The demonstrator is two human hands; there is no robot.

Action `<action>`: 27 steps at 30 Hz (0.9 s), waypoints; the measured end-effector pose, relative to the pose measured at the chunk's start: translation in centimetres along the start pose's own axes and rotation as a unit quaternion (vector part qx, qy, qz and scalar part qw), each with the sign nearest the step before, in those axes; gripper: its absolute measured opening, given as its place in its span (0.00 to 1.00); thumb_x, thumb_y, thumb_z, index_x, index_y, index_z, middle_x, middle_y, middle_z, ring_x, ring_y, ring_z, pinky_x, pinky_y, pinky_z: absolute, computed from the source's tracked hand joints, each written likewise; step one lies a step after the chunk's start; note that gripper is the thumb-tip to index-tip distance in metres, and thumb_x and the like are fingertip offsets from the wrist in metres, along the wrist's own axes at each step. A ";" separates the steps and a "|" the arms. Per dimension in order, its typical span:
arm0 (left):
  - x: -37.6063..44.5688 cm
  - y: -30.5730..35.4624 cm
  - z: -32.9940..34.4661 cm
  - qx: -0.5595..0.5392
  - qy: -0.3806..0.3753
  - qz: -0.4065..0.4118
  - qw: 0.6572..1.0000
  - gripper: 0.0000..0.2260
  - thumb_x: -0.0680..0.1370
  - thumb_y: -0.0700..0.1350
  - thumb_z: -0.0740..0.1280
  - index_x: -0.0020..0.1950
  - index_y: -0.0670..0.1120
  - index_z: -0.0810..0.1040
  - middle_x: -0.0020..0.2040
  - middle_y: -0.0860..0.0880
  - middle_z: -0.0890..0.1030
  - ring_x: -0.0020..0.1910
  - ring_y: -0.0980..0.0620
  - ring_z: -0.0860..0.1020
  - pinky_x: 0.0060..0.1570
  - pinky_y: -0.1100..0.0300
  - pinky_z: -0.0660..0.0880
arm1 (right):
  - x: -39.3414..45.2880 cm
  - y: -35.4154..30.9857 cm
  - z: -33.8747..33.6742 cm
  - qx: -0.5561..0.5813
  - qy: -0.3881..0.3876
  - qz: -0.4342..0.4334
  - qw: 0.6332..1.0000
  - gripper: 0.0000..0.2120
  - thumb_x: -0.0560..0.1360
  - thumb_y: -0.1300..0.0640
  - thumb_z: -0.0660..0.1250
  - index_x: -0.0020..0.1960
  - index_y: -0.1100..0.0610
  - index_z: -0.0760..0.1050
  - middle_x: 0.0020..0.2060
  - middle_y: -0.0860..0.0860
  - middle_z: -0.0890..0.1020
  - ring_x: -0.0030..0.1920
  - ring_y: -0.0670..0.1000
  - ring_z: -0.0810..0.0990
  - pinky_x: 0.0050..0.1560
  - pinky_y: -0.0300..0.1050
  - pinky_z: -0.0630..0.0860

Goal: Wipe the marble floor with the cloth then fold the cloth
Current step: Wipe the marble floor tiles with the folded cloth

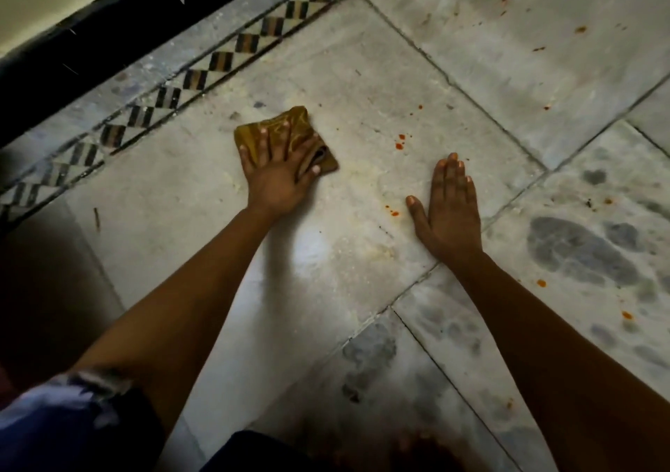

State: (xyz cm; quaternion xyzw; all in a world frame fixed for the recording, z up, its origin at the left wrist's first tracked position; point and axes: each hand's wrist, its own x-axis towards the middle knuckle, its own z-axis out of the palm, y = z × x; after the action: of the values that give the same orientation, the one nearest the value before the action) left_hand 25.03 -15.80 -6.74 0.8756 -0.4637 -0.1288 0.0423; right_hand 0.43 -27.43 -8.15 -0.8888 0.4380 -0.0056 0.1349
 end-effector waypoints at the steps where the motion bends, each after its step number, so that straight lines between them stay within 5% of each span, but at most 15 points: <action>1: -1.2 0.4 0.4 0.003 0.010 0.020 1.000 0.26 0.76 0.65 0.48 0.74 0.63 0.55 0.78 0.49 0.50 0.76 0.40 0.45 0.69 0.38 0.39 | 0.1 0.1 0.1 -0.001 0.001 -0.002 1.000 0.39 0.75 0.37 0.39 0.76 0.62 0.43 0.76 0.59 0.46 0.76 0.56 0.44 0.73 0.46 0.38; 5: -6.0 -2.6 0.6 0.016 -0.006 0.079 0.997 0.26 0.75 0.65 0.46 0.73 0.64 0.54 0.78 0.51 0.51 0.76 0.42 0.46 0.70 0.40 0.42 | 0.0 0.1 0.4 -0.010 0.025 -0.010 1.000 0.36 0.77 0.39 0.43 0.76 0.63 0.46 0.76 0.60 0.50 0.76 0.57 0.48 0.73 0.45 0.40; 9: -2.2 -5.6 -1.1 0.016 -0.009 -0.016 1.000 0.30 0.74 0.66 0.46 0.75 0.60 0.55 0.78 0.48 0.50 0.76 0.42 0.45 0.70 0.40 0.41 | 0.1 0.1 0.5 -0.017 0.037 -0.013 0.999 0.36 0.77 0.40 0.45 0.76 0.63 0.47 0.76 0.60 0.51 0.76 0.57 0.49 0.74 0.47 0.42; 14: 6.6 -1.5 -2.5 0.002 -0.010 -0.090 0.996 0.27 0.79 0.61 0.52 0.76 0.55 0.53 0.78 0.45 0.49 0.76 0.39 0.45 0.69 0.36 0.39 | 0.2 0.0 0.3 -0.011 0.038 -0.015 0.999 0.36 0.77 0.41 0.47 0.76 0.63 0.47 0.75 0.60 0.51 0.76 0.56 0.49 0.74 0.47 0.42; 21: -1.3 -2.0 -0.7 0.037 -0.011 0.122 0.992 0.30 0.73 0.65 0.46 0.73 0.58 0.61 0.77 0.47 0.55 0.76 0.41 0.49 0.69 0.39 0.44 | 0.2 0.0 0.6 -0.005 0.044 -0.015 0.999 0.36 0.77 0.41 0.47 0.76 0.63 0.48 0.75 0.60 0.52 0.76 0.56 0.50 0.74 0.47 0.44; 27: 4.4 -6.3 -2.5 -0.032 0.027 -0.146 0.988 0.29 0.77 0.64 0.52 0.76 0.56 0.54 0.78 0.45 0.48 0.76 0.39 0.44 0.70 0.36 0.40 | 0.1 0.1 0.6 -0.015 0.047 -0.013 0.999 0.35 0.77 0.42 0.48 0.76 0.63 0.48 0.76 0.60 0.52 0.76 0.55 0.49 0.74 0.47 0.44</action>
State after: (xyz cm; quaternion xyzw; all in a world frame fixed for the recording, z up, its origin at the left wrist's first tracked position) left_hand 33.11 -15.98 -6.41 0.9351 -0.3257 -0.1241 0.0634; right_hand 0.52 -27.46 -8.78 -0.8948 0.4327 -0.0422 0.1013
